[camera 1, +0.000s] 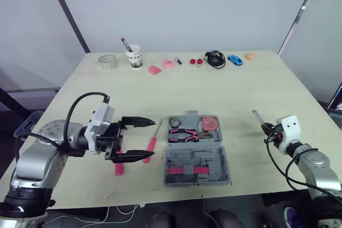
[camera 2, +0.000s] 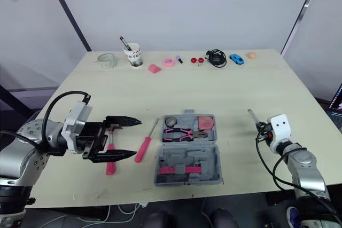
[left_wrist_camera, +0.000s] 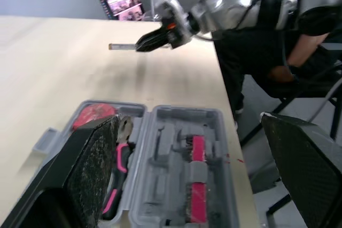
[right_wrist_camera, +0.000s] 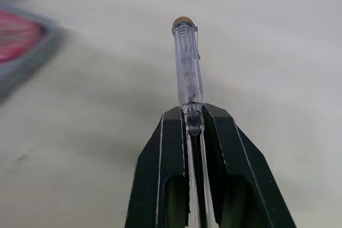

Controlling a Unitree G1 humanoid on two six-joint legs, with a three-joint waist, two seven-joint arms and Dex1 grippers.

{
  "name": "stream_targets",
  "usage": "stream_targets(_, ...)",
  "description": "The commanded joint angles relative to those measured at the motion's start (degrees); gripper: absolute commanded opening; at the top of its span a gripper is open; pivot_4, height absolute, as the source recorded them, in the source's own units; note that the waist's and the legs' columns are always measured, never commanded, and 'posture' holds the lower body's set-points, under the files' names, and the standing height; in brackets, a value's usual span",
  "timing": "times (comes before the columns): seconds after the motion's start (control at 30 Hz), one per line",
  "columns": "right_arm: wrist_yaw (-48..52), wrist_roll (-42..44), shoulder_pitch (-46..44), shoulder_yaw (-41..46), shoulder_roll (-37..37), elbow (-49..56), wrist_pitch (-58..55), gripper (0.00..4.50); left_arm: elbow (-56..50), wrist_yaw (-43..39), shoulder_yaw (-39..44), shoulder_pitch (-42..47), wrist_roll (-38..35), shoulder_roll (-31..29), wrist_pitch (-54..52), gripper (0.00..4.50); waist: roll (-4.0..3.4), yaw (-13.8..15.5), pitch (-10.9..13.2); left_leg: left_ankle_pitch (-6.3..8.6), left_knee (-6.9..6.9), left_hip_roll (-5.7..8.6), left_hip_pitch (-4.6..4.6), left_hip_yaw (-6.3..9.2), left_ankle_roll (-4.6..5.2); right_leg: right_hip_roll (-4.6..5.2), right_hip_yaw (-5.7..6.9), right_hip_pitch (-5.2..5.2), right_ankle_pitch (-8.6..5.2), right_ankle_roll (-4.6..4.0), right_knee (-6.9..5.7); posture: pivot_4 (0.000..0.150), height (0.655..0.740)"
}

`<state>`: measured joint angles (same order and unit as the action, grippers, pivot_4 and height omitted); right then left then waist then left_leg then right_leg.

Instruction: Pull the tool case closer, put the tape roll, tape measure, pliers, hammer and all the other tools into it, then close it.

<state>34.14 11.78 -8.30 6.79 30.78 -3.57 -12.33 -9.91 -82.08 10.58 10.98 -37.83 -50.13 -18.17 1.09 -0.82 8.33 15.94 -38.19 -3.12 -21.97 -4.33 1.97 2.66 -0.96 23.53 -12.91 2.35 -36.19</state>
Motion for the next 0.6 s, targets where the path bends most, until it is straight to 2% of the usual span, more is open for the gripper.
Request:
stream_targets(0.03,4.64,2.26,-0.45,-1.5,2.05,7.2,-2.76,0.06,0.86,-0.11,1.28,-0.06,0.48,0.01,1.72,4.5,0.03,0.0,-0.01,0.0,0.0,0.0,0.0,0.0,0.0,0.0,0.0,0.0,0.0,0.0,0.0,0.15,0.74)
stream_targets(0.2,11.21,4.49,-2.49,-6.05,4.61,13.5,-7.85,0.06,2.64,-1.04,1.63,-1.52,1.54,-0.47,3.54,4.5,0.05,0.02,0.01,0.0,0.0,-0.01,0.0,-0.01,0.0,0.0,0.0,0.01,0.0,0.0,0.0,0.15,0.74)
stream_targets(0.37,17.04,4.49,-8.53,-13.88,5.95,18.35,-12.81,0.06,4.08,-1.81,2.6,-1.92,1.44,-0.82,4.33,4.5,0.08,0.14,0.01,0.0,-0.06,-0.01,-0.03,0.02,0.0,0.01,0.06,0.02,0.0,-0.01,0.0,0.15,0.74)
stream_targets(0.6,20.15,-0.5,-18.05,-25.22,4.13,18.75,-15.71,0.06,5.73,-2.89,3.78,-3.27,2.25,-2.09,6.06,4.5,0.09,0.31,0.01,0.0,-0.05,-0.04,-0.11,0.02,0.0,0.01,0.16,0.12,-0.01,-0.03,-0.02,0.15,0.74)
